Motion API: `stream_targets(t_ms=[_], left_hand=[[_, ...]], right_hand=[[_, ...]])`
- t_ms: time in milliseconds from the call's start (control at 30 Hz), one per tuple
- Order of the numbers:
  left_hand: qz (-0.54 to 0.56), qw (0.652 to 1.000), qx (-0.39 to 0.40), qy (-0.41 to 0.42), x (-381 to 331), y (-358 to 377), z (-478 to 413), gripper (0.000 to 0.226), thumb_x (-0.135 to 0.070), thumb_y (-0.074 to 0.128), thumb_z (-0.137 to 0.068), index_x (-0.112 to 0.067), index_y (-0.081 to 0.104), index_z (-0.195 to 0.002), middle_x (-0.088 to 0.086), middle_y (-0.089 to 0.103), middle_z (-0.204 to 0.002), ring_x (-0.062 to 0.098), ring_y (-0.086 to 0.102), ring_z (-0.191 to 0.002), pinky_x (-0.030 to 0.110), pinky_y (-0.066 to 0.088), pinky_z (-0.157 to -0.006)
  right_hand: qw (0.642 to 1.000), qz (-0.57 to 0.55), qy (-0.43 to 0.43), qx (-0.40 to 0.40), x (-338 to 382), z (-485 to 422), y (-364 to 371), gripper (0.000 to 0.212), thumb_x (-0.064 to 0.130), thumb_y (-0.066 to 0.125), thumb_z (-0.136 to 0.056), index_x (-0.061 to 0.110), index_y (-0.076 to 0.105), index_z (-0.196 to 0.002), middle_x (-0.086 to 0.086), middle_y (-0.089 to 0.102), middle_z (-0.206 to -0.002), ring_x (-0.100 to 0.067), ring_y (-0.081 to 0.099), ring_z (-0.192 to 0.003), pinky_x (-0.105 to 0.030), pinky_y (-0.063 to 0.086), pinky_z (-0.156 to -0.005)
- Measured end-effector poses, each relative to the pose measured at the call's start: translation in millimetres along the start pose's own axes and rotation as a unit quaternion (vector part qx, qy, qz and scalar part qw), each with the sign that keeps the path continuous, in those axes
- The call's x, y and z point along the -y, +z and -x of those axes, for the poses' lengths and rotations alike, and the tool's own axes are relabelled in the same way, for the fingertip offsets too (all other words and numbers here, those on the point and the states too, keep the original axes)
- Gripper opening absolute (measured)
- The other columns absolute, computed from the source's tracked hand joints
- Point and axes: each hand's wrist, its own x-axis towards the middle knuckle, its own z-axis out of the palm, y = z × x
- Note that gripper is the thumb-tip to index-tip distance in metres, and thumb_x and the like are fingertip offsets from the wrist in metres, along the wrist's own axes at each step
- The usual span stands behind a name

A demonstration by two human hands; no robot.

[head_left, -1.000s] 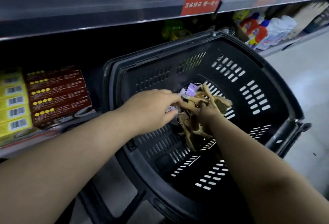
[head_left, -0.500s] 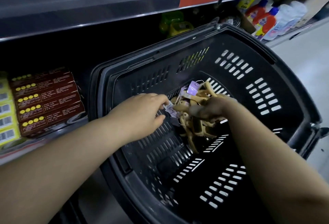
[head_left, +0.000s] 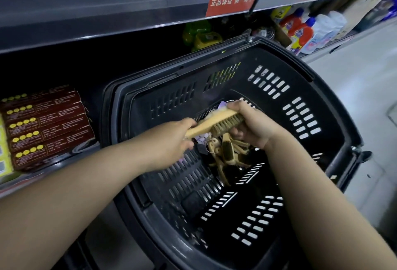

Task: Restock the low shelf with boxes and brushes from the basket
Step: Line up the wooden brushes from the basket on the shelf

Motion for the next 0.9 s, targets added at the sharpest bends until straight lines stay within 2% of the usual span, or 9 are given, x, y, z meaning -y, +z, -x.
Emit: stream_targets(t_ms=[133,200,300,433,567,633,667,800,900], left_hand=[[0.073,0.996,-0.033,-0.028,-0.2,4.2,-2.7,0.018,-0.023,0.041,-0.099,-0.015,0.047,-0.084,-0.002,0.054,-0.065,0.01,0.051,-0.051,0.025,0.046,-0.051],[0.091,0.994,-0.042,-0.037,-0.1,3.8,-3.9,0.027,-0.026,0.037,-0.1,-0.012,0.048,-0.079,0.003,0.054,-0.06,0.013,0.049,-0.049,0.026,0.042,-0.05],[0.114,0.991,-0.06,-0.025,0.8,3.7,-3.6,0.036,-0.028,0.033,-0.1,-0.009,0.051,-0.075,0.006,0.054,-0.058,0.013,0.048,-0.048,0.028,0.042,-0.052],[0.129,0.988,-0.082,-0.017,1.8,5.0,-4.7,0.039,-0.028,0.031,-0.1,-0.01,0.051,-0.072,-0.004,0.051,-0.052,0.001,0.043,-0.039,0.019,0.04,-0.046],[0.158,0.983,-0.085,-0.027,-0.4,5.5,-6.1,0.036,-0.027,0.031,-0.101,-0.014,0.049,-0.073,-0.009,0.054,-0.048,-0.001,0.044,-0.037,0.017,0.038,-0.041],[0.187,0.978,-0.081,-0.045,-1.1,5.5,-5.7,0.036,-0.029,0.031,-0.101,-0.015,0.051,-0.074,-0.006,0.052,-0.055,0.0,0.044,-0.042,0.026,0.041,-0.047],[0.207,0.974,-0.075,-0.055,-1.7,5.6,-5.8,0.036,-0.03,0.031,-0.101,-0.014,0.052,-0.077,-0.004,0.052,-0.062,0.002,0.045,-0.047,0.03,0.041,-0.051],[0.266,0.959,-0.06,-0.074,-3.1,6.4,-6.0,0.04,-0.03,0.031,-0.101,-0.008,0.057,-0.081,0.004,0.054,-0.07,0.011,0.044,-0.055,0.03,0.042,-0.051],[0.343,0.933,-0.075,-0.081,-0.8,6.4,-7.4,0.041,-0.031,0.032,-0.101,-0.011,0.06,-0.079,0.002,0.055,-0.065,0.012,0.046,-0.053,0.029,0.039,-0.052]], right_hand=[[0.979,0.011,-0.001,-0.203,-12.3,-28.6,-8.6,0.034,0.043,0.053,-0.091,0.01,0.06,-0.095,-0.009,0.066,-0.08,-0.015,0.063,-0.061,-0.028,0.055,-0.061],[0.909,0.242,0.049,-0.337,-23.9,-46.0,-27.3,0.041,0.04,0.052,-0.091,0.008,0.055,-0.117,-0.02,0.06,-0.113,-0.028,0.062,-0.096,-0.037,0.049,-0.085],[0.774,0.479,0.182,-0.373,-49.6,-52.0,-62.0,0.074,0.038,0.058,-0.087,0.005,0.024,-0.143,-0.023,0.029,-0.146,-0.037,0.03,-0.134,-0.04,0.028,-0.108],[0.813,0.369,0.236,-0.383,-79.5,-50.3,-89.7,0.091,0.027,0.065,-0.084,0.005,0.004,-0.148,-0.018,0.025,-0.149,-0.035,0.026,-0.137,-0.042,0.028,-0.111],[0.844,0.289,0.2,-0.405,-89.0,-59.1,-92.7,0.067,0.035,0.044,-0.095,0.001,0.018,-0.146,-0.018,0.038,-0.144,-0.032,0.038,-0.132,-0.026,0.037,-0.102],[0.854,0.32,0.196,-0.359,-87.9,-60.3,-88.4,0.05,0.024,0.046,-0.096,-0.001,0.038,-0.138,-0.017,0.047,-0.139,-0.028,0.046,-0.126,0.001,0.042,-0.063],[0.861,0.335,0.192,-0.332,-84.8,-58.5,-87.1,0.043,0.019,0.051,-0.094,0.0,0.047,-0.132,-0.017,0.051,-0.135,-0.027,0.05,-0.122,0.001,0.036,-0.047],[0.872,0.343,0.168,-0.306,-48.6,-45.9,-81.6,0.045,0.023,0.066,-0.084,0.005,0.057,-0.123,-0.014,0.058,-0.127,-0.023,0.057,-0.1,-0.022,0.047,-0.072],[0.88,0.325,0.136,-0.319,-18.1,-28.4,-70.0,0.034,0.025,0.069,-0.079,0.0,0.067,-0.102,-0.015,0.069,-0.097,-0.024,0.064,-0.082,-0.036,0.054,-0.08]])
